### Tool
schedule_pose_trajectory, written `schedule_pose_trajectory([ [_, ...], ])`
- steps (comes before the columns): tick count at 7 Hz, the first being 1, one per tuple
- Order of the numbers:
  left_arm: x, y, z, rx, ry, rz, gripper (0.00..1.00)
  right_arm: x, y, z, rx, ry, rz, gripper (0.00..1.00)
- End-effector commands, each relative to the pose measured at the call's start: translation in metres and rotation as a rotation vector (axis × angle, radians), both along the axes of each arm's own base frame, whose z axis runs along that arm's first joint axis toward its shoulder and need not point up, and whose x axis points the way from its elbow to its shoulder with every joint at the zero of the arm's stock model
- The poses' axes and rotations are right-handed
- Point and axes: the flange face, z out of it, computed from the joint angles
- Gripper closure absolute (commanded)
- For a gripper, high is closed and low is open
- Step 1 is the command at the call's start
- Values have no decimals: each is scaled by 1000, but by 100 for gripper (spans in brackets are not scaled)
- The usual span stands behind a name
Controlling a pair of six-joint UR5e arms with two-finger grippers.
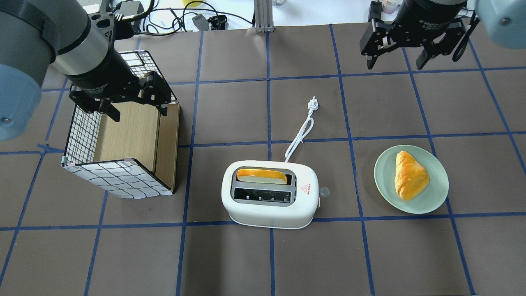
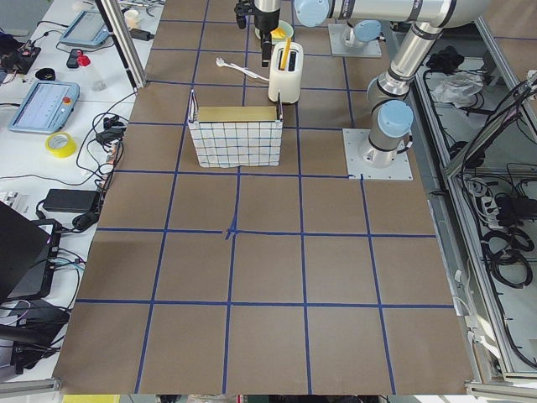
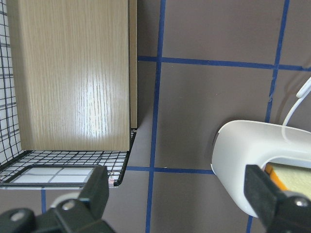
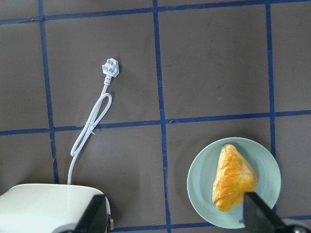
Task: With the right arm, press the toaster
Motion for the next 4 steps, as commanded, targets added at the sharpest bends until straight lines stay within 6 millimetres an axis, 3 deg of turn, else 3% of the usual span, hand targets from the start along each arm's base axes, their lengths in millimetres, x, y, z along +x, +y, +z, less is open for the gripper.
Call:
schedule_pose_trajectory([
  [1, 0, 0, 0, 0, 0, 0, 0, 1, 9, 7, -1, 2, -3, 1],
  [2, 0, 0, 0, 0, 0, 0, 0, 2, 18, 6, 2, 3, -10, 2],
  [3, 0, 0, 0, 0, 0, 0, 0, 3, 43, -1, 21, 3, -24, 8],
  [4, 0, 0, 0, 0, 0, 0, 0, 4, 83, -14, 41, -4, -89, 11],
])
